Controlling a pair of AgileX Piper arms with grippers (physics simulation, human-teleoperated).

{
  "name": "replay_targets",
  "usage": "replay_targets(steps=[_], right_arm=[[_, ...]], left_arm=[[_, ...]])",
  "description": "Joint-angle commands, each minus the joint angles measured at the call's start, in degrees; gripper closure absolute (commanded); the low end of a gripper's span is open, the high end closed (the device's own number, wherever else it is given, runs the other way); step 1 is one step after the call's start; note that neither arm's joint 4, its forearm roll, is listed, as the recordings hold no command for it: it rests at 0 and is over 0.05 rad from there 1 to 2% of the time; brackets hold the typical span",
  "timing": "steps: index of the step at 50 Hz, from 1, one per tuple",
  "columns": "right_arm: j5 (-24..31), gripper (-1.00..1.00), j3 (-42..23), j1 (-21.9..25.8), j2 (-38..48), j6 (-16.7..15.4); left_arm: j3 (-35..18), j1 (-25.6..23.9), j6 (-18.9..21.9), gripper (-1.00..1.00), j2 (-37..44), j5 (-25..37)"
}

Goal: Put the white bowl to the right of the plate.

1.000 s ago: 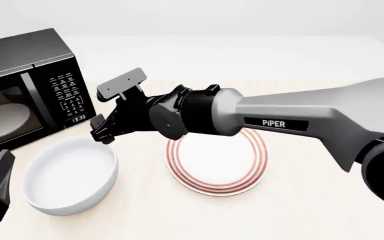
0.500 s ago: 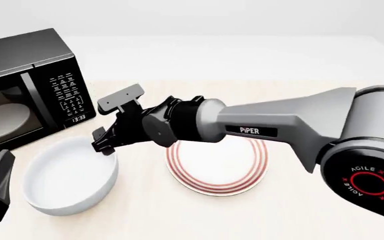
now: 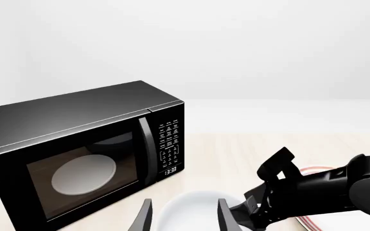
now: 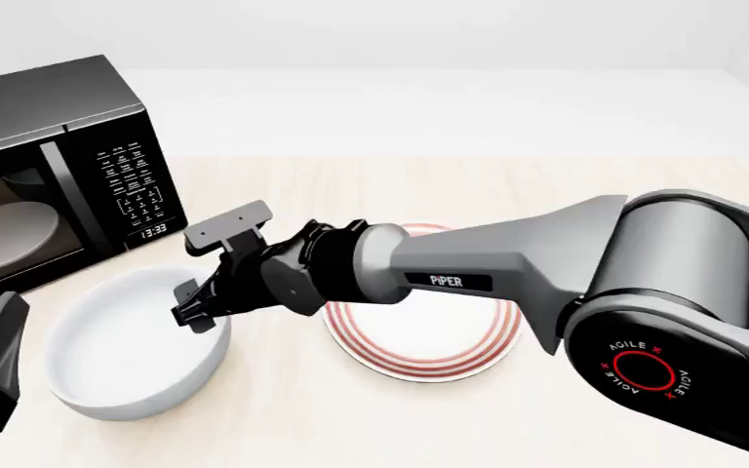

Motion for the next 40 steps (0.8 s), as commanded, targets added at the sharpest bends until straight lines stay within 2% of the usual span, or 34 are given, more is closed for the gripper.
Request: replay_targets(steps=[1, 17, 18, 31, 40], right_arm=[[-0.88, -1.0, 0.36, 0.75, 1.0, 1.61], [-1.96, -1.0, 0.88, 1.62, 1.07, 2.58], [-1.98, 1.0, 0.97, 1.18, 0.81, 1.99], [-2.35, 1.0, 2.43, 1.46, -0.92, 2.38], [-0.58, 1.0, 3.64, 0.57, -5.71, 0.09]], left_arm=[[0.0, 0.0, 0.0, -1.0, 0.0, 0.0], [0.0, 0.0, 0.0, -1.0, 0.0, 0.0], [0.0, 0.0, 0.0, -1.0, 0.0, 0.0], [0.0, 0.0, 0.0, -1.0, 0.0, 0.0], [0.0, 0.0, 0.0, -1.0, 0.0, 0.0]])
